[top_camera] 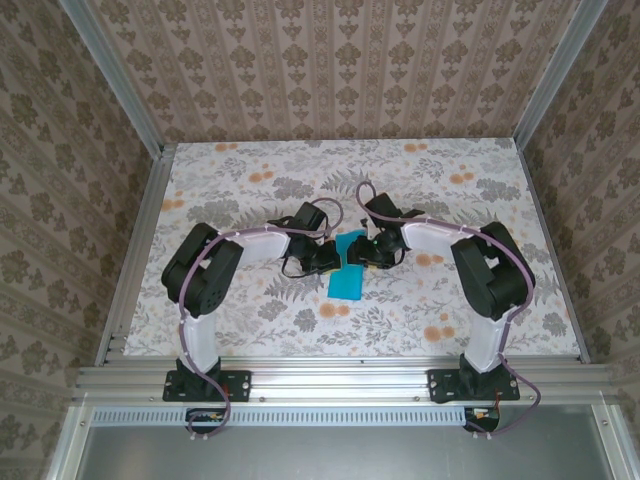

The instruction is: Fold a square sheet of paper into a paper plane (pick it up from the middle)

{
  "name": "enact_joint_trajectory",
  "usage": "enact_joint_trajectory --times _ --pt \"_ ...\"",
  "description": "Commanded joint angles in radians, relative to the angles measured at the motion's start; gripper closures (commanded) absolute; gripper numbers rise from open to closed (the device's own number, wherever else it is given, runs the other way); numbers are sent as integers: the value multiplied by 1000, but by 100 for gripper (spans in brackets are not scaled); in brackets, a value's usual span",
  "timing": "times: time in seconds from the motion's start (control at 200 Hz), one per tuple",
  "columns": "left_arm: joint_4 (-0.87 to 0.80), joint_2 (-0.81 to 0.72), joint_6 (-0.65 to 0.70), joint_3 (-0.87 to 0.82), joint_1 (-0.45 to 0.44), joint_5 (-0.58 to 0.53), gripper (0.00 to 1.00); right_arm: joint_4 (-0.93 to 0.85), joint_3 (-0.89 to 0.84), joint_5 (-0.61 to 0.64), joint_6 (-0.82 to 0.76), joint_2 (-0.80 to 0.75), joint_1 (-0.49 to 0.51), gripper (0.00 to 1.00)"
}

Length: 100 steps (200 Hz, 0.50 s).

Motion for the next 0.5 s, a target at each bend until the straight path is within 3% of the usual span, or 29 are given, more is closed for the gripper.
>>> enact_joint_trajectory --times 0.0,0.2,0.495 --pt "-98 55 25 -8 -8 -52 90 -11 -14 70 14 -104 -5 49" --pt "-105 60 27 -8 -8 -57 91 41 -37 -5 30 -148 4 53" --pt "-118 70 30 -1 -10 -61 91 94 -37 -103 44 -38 11 67"
